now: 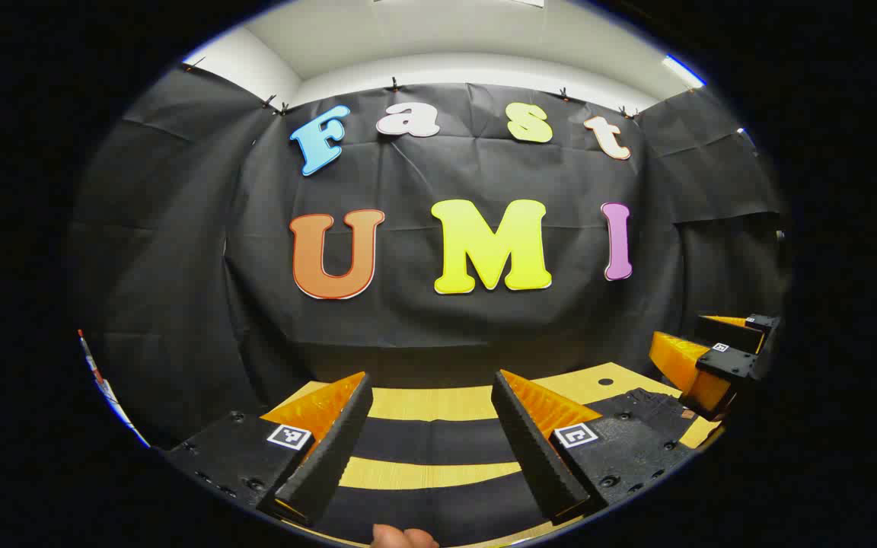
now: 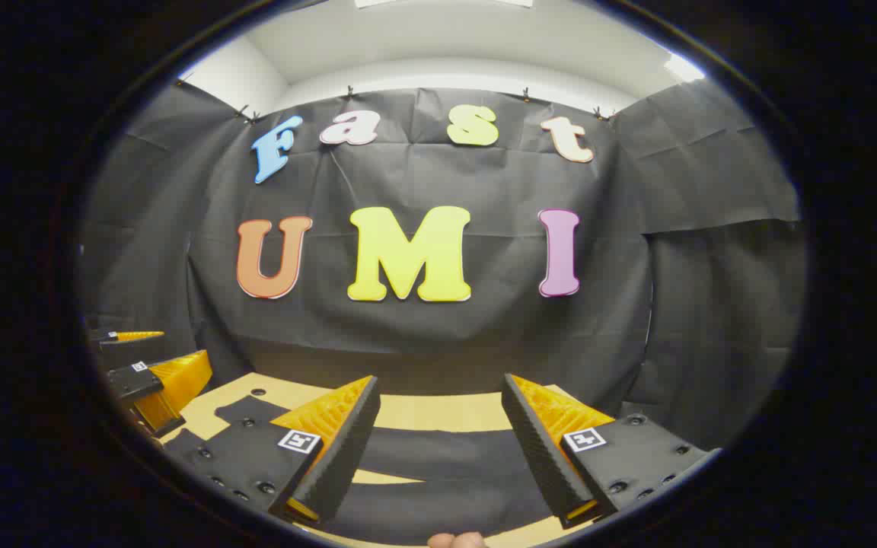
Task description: Grasp the waist and the cuffs of the jeans and fold them to make the two legs overlap; first hold the waist and fold one-third of the jeans toward the cuffs, then hold the cuffs and fold the remaining one-third in the same direction to finish folding.
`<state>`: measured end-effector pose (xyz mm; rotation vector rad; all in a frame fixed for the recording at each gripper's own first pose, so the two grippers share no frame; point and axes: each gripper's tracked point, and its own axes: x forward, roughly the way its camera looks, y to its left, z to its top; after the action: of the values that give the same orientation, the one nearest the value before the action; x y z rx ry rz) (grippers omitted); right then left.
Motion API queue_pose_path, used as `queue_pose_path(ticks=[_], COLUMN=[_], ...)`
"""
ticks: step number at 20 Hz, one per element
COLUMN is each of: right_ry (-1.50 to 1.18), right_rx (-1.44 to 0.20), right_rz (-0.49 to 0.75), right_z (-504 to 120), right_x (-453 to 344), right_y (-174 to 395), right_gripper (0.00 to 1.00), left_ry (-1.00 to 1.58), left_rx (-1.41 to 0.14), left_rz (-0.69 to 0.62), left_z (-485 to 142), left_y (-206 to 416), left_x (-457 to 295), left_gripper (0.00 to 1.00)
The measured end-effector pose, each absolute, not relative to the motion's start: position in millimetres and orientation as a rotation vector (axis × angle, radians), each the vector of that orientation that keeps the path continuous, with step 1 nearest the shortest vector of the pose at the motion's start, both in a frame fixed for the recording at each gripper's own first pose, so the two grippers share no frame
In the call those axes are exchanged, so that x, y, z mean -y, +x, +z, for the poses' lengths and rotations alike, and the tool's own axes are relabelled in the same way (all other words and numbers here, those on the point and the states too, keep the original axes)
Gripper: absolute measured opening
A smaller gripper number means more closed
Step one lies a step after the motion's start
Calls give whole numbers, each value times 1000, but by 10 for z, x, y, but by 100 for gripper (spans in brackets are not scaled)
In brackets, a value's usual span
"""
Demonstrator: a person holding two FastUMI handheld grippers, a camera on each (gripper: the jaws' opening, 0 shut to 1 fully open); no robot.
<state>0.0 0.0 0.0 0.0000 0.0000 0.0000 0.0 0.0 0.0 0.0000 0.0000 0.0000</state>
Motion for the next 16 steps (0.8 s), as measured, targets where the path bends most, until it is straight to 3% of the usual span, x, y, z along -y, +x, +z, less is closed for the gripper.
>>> queue_pose_path(ticks=[16], right_ry=[-12], right_rx=[2], right_rz=[46], right_z=[-12], right_x=[32], right_y=[154], right_gripper=[96], left_ry=[-4], left_rx=[-7], left_rz=[53], left_z=[32], left_y=[-4], left_x=[-100], left_gripper=[100])
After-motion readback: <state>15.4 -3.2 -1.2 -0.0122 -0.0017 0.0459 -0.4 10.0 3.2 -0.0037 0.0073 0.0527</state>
